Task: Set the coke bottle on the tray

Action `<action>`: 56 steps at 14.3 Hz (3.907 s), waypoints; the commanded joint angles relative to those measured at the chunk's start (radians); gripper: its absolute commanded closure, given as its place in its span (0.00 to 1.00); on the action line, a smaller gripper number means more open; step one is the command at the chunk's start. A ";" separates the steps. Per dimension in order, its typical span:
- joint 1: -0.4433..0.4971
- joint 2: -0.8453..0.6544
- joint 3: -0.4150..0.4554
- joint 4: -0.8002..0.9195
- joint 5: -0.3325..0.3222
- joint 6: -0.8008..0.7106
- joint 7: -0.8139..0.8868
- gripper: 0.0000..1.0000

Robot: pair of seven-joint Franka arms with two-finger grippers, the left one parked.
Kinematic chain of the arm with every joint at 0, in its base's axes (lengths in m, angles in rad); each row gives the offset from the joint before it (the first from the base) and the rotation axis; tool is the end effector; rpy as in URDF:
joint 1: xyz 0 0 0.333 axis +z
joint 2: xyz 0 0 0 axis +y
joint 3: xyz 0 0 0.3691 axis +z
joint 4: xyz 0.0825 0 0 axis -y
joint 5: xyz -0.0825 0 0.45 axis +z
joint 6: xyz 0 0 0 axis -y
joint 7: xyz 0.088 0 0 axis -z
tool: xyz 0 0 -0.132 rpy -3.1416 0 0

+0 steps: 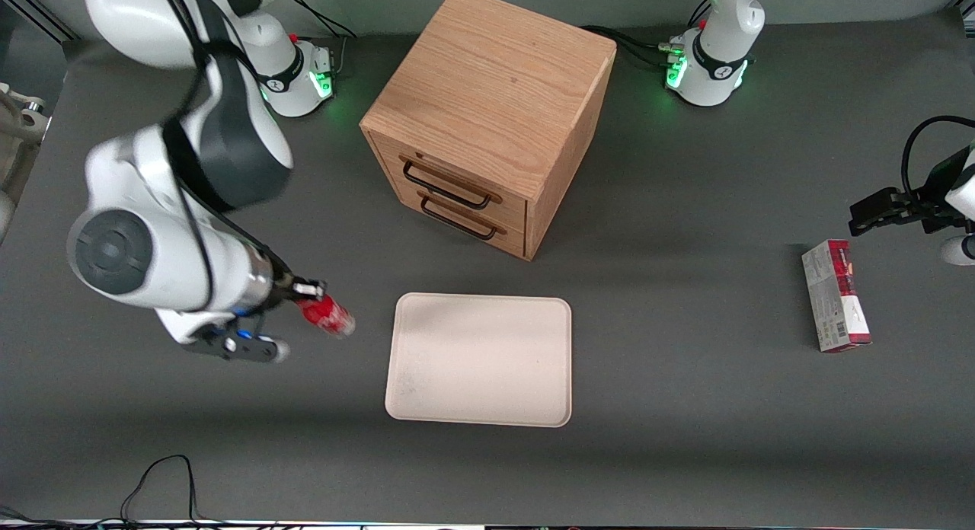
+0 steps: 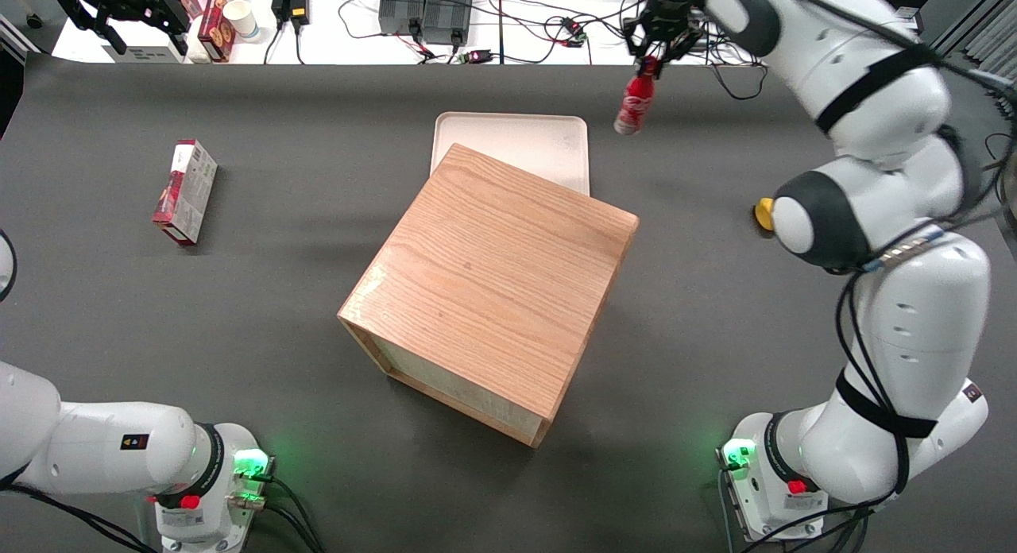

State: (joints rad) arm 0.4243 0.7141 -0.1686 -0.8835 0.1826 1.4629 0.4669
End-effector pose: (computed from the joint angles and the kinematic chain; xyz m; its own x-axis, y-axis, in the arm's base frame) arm 0.7760 0.2820 0.4901 0.9752 -0.1663 -0.1459 -0.1692 -0.9855 -0.0075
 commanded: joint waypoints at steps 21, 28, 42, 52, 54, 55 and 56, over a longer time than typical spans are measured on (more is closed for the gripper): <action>0.021 0.285 0.057 0.112 0.028 0.318 0.179 0.99; 0.021 0.274 0.055 0.112 0.026 0.303 0.184 0.00; -0.056 -0.515 -0.078 -0.720 -0.058 0.178 -0.424 0.00; -0.138 -0.757 -0.014 -0.930 -0.144 0.208 -0.427 0.00; -0.269 -0.759 0.137 -0.923 -0.141 0.198 -0.427 0.00; -0.280 -0.756 0.146 -0.917 -0.141 0.198 -0.433 0.00; -0.285 -0.752 0.146 -0.904 -0.143 0.197 -0.441 0.00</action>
State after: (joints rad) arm 0.1725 -0.0210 -0.0551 -1.7909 0.0460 1.6544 0.0416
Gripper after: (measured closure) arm 0.000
